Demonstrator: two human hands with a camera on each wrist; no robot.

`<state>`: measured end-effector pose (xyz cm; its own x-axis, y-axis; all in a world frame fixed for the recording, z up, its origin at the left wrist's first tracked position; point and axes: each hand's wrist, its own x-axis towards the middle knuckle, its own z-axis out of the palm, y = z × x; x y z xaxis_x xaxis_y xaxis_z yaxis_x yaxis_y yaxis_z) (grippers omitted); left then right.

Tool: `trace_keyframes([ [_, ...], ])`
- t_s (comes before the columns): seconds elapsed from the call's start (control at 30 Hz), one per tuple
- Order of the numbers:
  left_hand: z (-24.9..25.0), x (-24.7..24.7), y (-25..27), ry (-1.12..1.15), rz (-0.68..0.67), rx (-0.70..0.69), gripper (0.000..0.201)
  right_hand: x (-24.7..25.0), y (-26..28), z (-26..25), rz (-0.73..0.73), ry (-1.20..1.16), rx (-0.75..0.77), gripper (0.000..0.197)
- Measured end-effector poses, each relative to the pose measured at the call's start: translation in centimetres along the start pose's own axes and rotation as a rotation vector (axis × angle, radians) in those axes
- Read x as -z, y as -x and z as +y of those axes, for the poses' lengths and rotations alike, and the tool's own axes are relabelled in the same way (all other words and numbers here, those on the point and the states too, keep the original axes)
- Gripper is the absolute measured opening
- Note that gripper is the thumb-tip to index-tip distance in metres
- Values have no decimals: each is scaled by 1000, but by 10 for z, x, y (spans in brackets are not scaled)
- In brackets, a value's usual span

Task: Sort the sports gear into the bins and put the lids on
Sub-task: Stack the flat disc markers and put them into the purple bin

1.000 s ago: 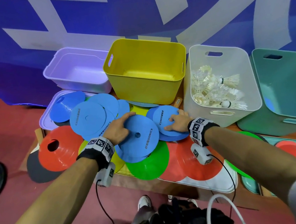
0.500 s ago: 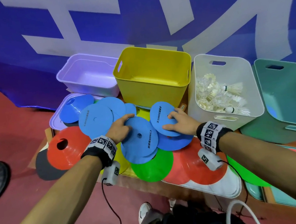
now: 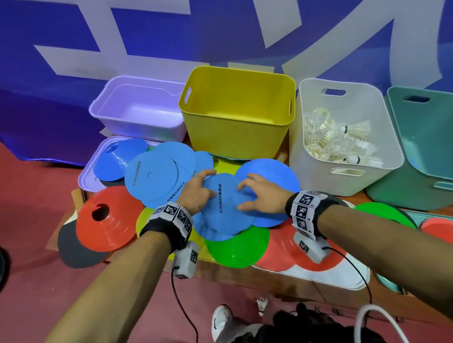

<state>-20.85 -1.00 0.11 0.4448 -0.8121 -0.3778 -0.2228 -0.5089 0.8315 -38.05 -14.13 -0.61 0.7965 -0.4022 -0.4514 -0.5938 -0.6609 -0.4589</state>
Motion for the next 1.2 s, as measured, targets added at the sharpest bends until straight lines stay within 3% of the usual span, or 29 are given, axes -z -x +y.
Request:
trace_keyframes([
  [0.1,1,0,5,-10,-2,-55,54,6,4,5,82,-79,-40,83],
  [0.2,6,2,9,32,-26,-117,52,10,8,4,114,-155,-74,89],
  [0.4,24,7,16,123,-58,-212,50,14,13,-1,162,-520,-109,76],
  [0.5,34,6,15,140,-77,-242,50,23,19,3,284,-586,-154,59],
  [0.67,62,-9,10,183,-101,-279,52,44,42,12,354,-766,-131,29],
  [0.87,117,-44,-3,158,-109,-362,49,73,79,36,460,-878,-144,37],
  [1.2,215,-135,-28,69,-194,-427,53,138,141,128,759,-858,-135,32],
])
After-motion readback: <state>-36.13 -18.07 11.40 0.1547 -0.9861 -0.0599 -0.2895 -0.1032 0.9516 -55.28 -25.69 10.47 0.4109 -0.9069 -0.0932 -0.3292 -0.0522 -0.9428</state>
